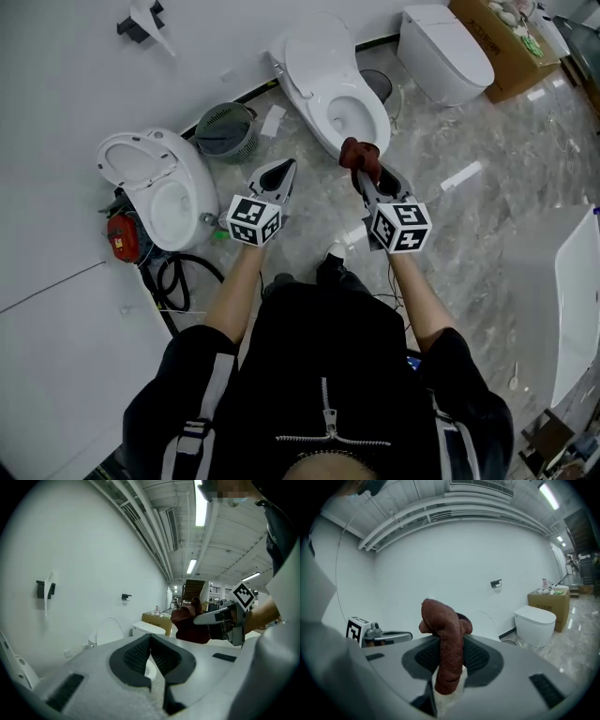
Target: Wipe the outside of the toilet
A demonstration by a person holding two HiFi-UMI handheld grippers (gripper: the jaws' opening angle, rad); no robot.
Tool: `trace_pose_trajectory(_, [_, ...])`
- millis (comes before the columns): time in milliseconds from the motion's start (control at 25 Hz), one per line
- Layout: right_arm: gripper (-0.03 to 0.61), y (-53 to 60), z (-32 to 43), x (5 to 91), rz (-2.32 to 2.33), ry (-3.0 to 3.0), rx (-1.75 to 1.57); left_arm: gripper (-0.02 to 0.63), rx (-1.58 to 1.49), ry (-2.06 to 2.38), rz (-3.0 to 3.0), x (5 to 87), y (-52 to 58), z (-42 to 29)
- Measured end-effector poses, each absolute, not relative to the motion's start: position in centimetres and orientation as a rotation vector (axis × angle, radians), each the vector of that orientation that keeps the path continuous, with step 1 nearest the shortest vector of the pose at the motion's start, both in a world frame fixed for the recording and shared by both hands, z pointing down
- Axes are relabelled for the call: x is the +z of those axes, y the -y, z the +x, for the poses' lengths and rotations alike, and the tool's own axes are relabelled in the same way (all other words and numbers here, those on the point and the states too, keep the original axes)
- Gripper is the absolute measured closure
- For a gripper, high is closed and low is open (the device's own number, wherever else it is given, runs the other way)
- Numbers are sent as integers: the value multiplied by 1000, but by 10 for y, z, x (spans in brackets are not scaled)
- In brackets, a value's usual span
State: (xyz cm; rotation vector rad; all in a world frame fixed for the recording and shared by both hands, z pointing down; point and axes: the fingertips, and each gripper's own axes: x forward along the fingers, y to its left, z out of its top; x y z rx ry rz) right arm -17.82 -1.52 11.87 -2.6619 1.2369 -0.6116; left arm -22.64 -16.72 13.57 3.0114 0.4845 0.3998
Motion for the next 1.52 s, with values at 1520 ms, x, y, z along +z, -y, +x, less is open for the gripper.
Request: trace_pose_trajectory(1520, [460, 179, -57, 254, -2594, -1178, -986, 614, 558, -523, 2889, 252, 310, -78])
